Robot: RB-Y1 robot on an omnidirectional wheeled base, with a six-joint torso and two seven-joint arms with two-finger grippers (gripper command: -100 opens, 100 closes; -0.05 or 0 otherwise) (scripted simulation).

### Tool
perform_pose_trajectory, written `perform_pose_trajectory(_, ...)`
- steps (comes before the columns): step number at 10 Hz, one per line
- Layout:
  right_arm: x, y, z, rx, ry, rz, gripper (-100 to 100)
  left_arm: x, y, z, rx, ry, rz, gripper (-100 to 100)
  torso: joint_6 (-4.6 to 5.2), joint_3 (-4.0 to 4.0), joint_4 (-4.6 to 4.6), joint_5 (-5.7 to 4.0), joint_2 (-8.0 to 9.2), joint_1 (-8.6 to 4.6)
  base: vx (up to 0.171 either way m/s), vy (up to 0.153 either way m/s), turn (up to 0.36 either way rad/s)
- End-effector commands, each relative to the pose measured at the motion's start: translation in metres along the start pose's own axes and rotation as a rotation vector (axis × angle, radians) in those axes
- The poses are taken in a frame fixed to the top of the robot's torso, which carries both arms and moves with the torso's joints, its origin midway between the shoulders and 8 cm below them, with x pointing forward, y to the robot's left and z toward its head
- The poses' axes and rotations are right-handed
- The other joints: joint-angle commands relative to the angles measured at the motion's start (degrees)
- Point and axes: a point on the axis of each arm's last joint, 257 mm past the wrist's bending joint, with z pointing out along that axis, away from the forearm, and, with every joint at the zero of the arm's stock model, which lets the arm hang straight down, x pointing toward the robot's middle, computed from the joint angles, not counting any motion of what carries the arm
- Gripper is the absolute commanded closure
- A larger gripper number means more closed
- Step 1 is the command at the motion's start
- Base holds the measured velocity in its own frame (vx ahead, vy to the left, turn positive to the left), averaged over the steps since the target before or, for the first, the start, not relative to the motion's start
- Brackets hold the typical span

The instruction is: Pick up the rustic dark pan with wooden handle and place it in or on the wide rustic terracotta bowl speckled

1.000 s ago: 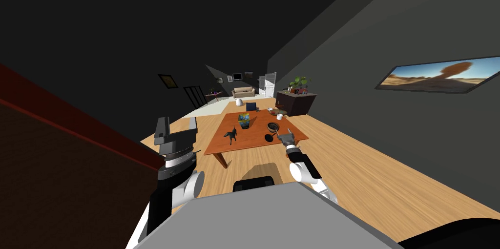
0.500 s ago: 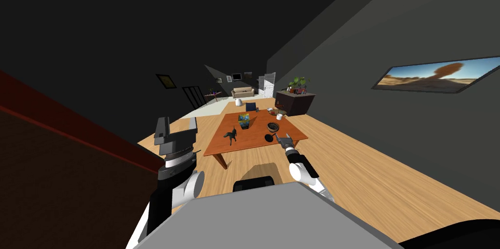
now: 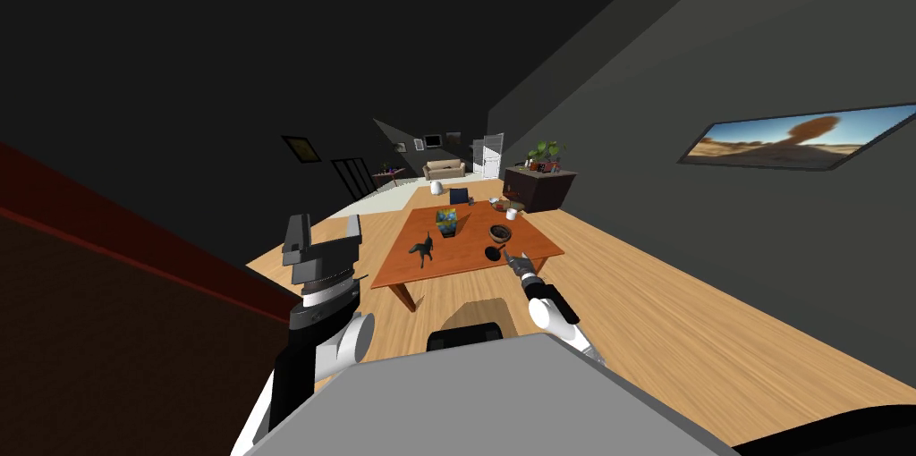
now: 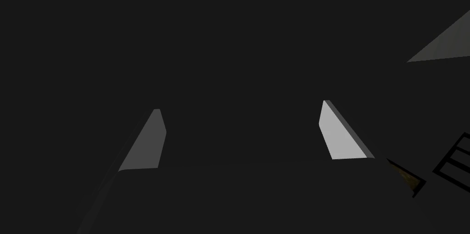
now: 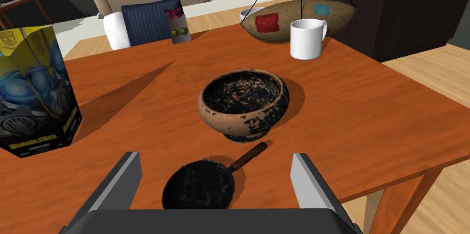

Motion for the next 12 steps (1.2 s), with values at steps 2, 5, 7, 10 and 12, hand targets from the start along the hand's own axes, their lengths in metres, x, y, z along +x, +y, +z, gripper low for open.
perform_pose_trajectory(2, -0.024, 0.003, 0.001, -0.005, -0.062, 0.110, -100, 0.000, 0.000, 0.000, 0.000, 0.000, 0.000, 0, 0.00, 0.00, 0.00, -0.01, -0.01, 0.01, 0.020, 0.004, -0.016)
perform_pose_trajectory(5, -0.062, 0.007, 0.002, -0.022, -0.162, 0.279, -100, 0.000, 0.000, 0.000, 0.000, 0.000, 0.000, 0, 0.00, -0.02, -0.01, 0.00, -0.04, -0.01, 0.034, 0.000, -0.016)
perform_pose_trajectory(7, -0.079, 0.008, 0.003, -0.032, -0.206, 0.360, -100, 0.000, 0.000, 0.000, 0.000, 0.000, 0.000, 0, 0.00, -0.02, -0.01, 0.00, -0.04, -0.02, 0.035, 0.001, -0.011)
perform_pose_trajectory(10, -0.107, 0.007, 0.003, -0.050, -0.284, 0.500, -100, 0.000, 0.000, 0.000, 0.000, 0.000, 0.000, 0, 0.00, -0.02, -0.01, -0.01, -0.04, -0.03, 0.040, -0.005, -0.016)
perform_pose_trajectory(12, -0.126, 0.009, 0.000, -0.072, -0.330, 0.595, -100, 0.000, 0.000, 0.000, 0.000, 0.000, 0.000, 0, 0.00, -0.07, -0.03, -0.01, -0.12, -0.05, 0.050, -0.005, -0.005)
